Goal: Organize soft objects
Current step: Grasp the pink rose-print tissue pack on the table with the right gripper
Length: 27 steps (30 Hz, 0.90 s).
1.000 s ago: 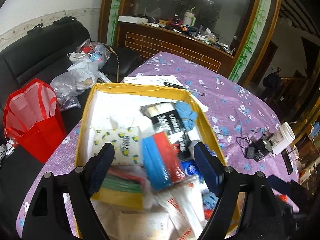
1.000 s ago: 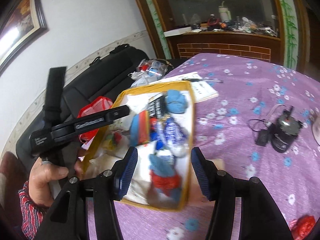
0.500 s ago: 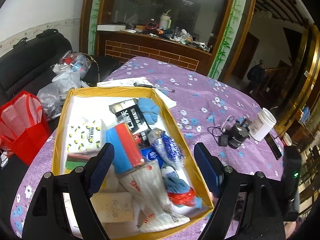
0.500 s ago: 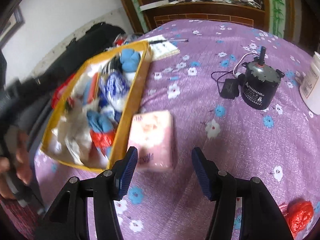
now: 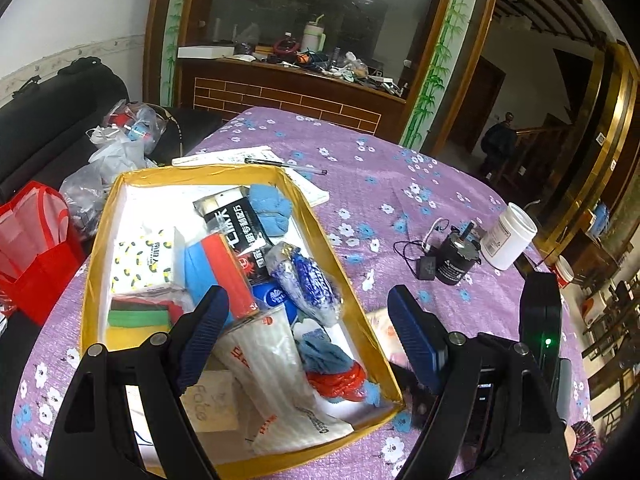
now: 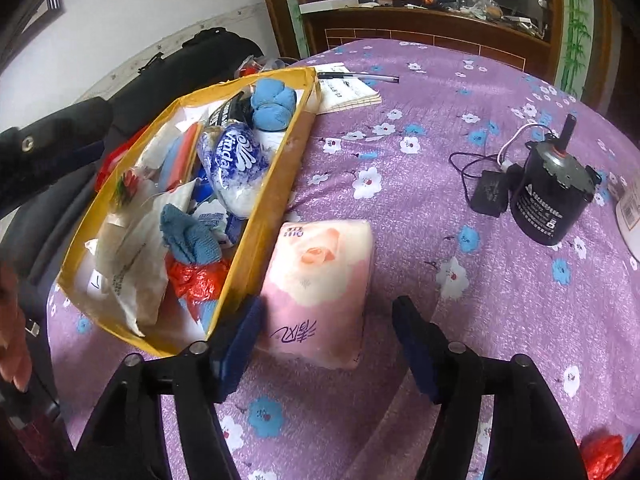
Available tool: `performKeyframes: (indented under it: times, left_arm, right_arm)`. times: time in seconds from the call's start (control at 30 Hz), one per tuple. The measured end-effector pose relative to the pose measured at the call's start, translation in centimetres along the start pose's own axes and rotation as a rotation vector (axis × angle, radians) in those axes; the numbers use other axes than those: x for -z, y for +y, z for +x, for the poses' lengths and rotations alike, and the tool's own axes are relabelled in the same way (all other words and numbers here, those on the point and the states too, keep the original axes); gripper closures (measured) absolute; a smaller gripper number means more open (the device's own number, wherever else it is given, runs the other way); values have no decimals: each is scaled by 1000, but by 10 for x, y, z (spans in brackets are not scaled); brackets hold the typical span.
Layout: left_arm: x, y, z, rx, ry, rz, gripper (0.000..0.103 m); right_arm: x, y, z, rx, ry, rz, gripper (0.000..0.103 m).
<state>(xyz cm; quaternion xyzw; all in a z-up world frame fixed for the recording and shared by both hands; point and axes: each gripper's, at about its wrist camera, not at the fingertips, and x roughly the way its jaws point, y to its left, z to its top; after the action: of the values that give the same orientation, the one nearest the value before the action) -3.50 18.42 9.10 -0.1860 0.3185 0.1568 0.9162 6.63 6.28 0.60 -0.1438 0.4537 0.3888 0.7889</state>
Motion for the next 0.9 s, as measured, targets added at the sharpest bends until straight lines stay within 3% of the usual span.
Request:
performKeyframes:
  times: [0.07, 0.2, 0.33, 0.43, 0.47, 0.5, 0.53, 0.9]
  left_arm:
    - [1, -1, -1, 0, 2, 5, 21]
    - [2, -5, -4, 9, -2, 6, 21]
    - [2, -10, -4, 27, -4, 5, 21]
    - [2, -15, -4, 41, -3, 6, 21]
    - [3, -16, -4, 42, -2, 9, 21]
    - [3, -17, -5, 41, -2, 11, 21]
    - [4, -18, -5, 42, -2, 11, 21]
    - [4, -14, -7, 45, -3, 2, 21]
  right_arm:
    - [-1, 1, -4, 28, -1, -4, 58]
    - [0, -12, -16, 1, -4, 53, 75]
    - [7, -22, -28, -20, -4, 72, 77]
    - [8, -24, -32, -15, 7, 83, 70]
    - [8, -24, -31, -9, 16, 83, 61]
    - [9, -24, -31, 10, 19, 85, 45]
    - [10, -24, -31, 23, 12, 82, 38]
    - [7, -3, -3, 112, 50, 6, 39]
